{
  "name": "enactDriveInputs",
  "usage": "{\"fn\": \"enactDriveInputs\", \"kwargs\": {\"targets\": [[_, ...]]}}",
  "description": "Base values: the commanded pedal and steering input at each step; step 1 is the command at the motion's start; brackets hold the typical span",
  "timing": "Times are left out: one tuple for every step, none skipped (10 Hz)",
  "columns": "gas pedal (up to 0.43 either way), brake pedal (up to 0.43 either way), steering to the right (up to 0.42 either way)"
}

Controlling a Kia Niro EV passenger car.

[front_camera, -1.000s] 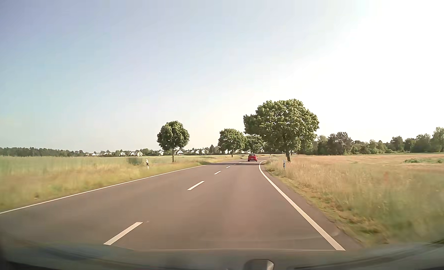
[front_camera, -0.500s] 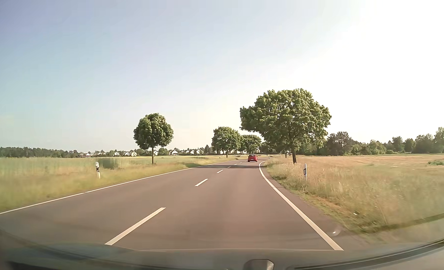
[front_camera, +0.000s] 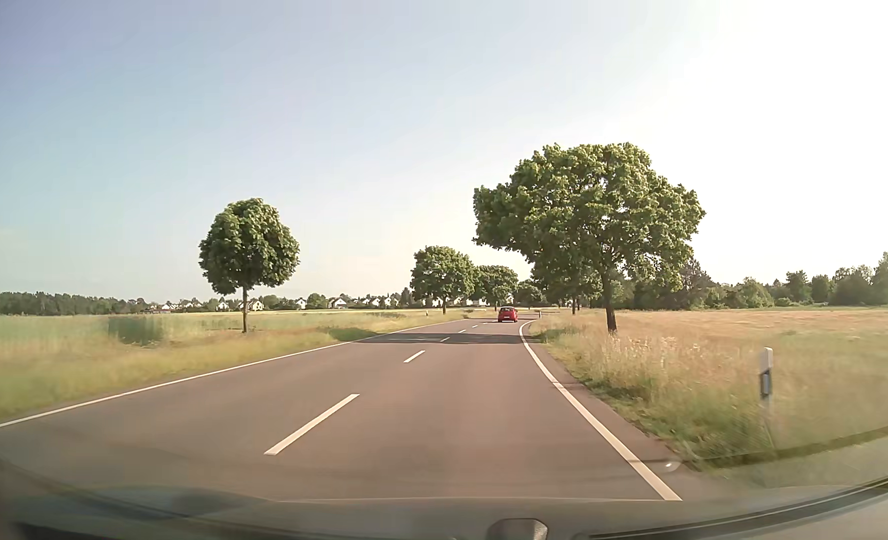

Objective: Follow the waypoints while adhering to traffic rules and regulations

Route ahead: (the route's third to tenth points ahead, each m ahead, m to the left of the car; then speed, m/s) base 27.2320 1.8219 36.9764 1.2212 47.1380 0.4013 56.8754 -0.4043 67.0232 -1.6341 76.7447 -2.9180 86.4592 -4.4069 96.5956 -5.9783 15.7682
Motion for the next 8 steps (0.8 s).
{"fn": "enactDriveInputs", "kwargs": {"targets": [[0.087, 0.030, 0.007], [0.087, 0.024, 0.007], [0.087, 0.030, 0.007], [0.087, 0.030, 0.007], [0.087, 0.030, 0.007], [0.087, 0.030, 0.008], [0.087, 0.030, 0.008], [0.087, 0.030, 0.010]]}}
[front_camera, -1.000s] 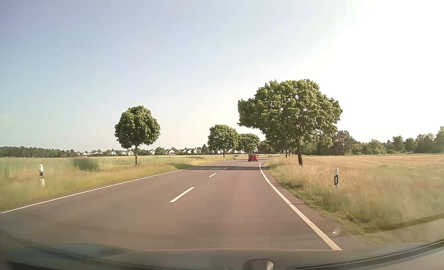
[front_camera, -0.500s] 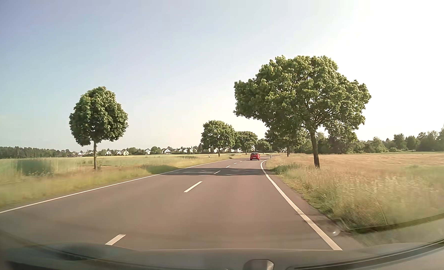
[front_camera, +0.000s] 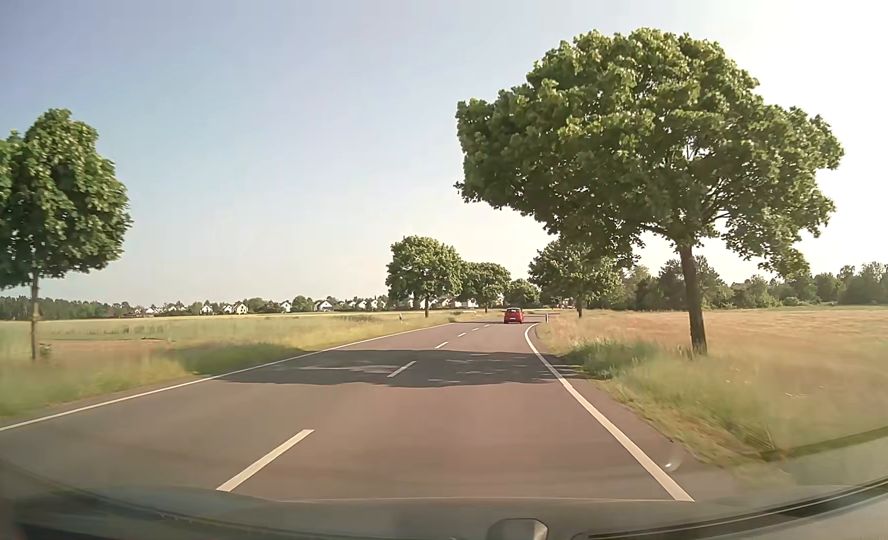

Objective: Follow the waypoints while adhering to traffic rules and regulations

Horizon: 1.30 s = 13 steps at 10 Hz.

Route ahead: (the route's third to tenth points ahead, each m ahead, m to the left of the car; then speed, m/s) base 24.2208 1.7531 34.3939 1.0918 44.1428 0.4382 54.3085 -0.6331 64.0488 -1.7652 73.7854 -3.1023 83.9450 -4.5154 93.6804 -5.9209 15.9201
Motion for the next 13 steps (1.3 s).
{"fn": "enactDriveInputs", "kwargs": {"targets": [[0.087, 0.030, 0.012], [0.087, 0.030, 0.014], [0.087, 0.030, 0.014], [0.087, 0.030, 0.014], [0.087, 0.030, 0.014], [0.087, 0.030, 0.014], [0.087, 0.030, 0.014], [0.087, 0.030, 0.014], [0.087, 0.030, 0.014], [0.087, 0.030, 0.014], [0.087, 0.030, 0.014], [0.087, 0.030, 0.014], [0.087, 0.030, 0.013]]}}
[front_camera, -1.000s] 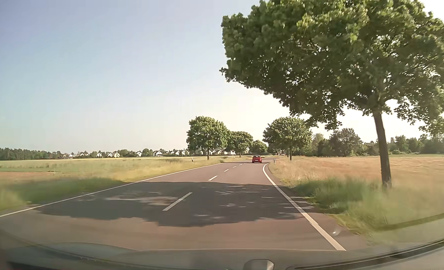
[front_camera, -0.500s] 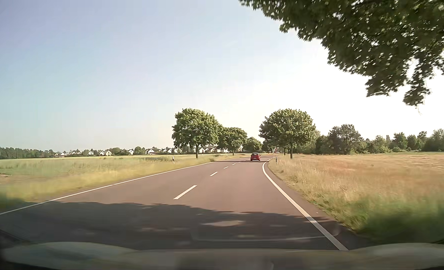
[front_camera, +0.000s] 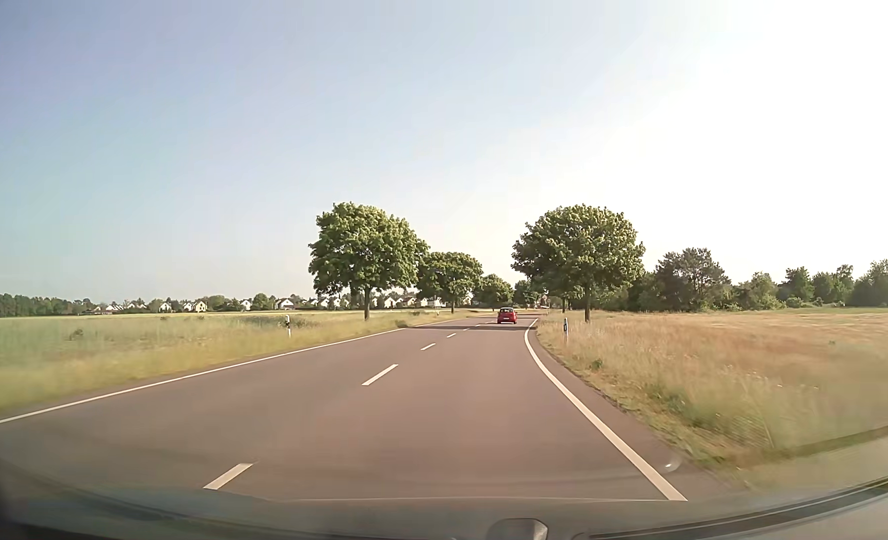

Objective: Follow the waypoints while adhering to traffic rules and regulations

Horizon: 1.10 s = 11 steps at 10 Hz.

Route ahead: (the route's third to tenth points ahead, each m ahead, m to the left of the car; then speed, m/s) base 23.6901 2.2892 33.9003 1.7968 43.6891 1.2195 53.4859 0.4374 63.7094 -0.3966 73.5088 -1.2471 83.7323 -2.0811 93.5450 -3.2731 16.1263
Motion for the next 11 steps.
{"fn": "enactDriveInputs", "kwargs": {"targets": [[0.087, 0.030, 0.013], [0.087, 0.030, 0.013], [0.087, 0.030, 0.013], [0.087, 0.030, 0.013], [0.087, 0.030, 0.013], [0.087, 0.030, 0.012], [0.079, 0.030, 0.012], [0.067, 0.030, 0.012], [0.047, 0.030, 0.011], [0.028, 0.030, 0.011], [0.020, 0.030, 0.011]]}}
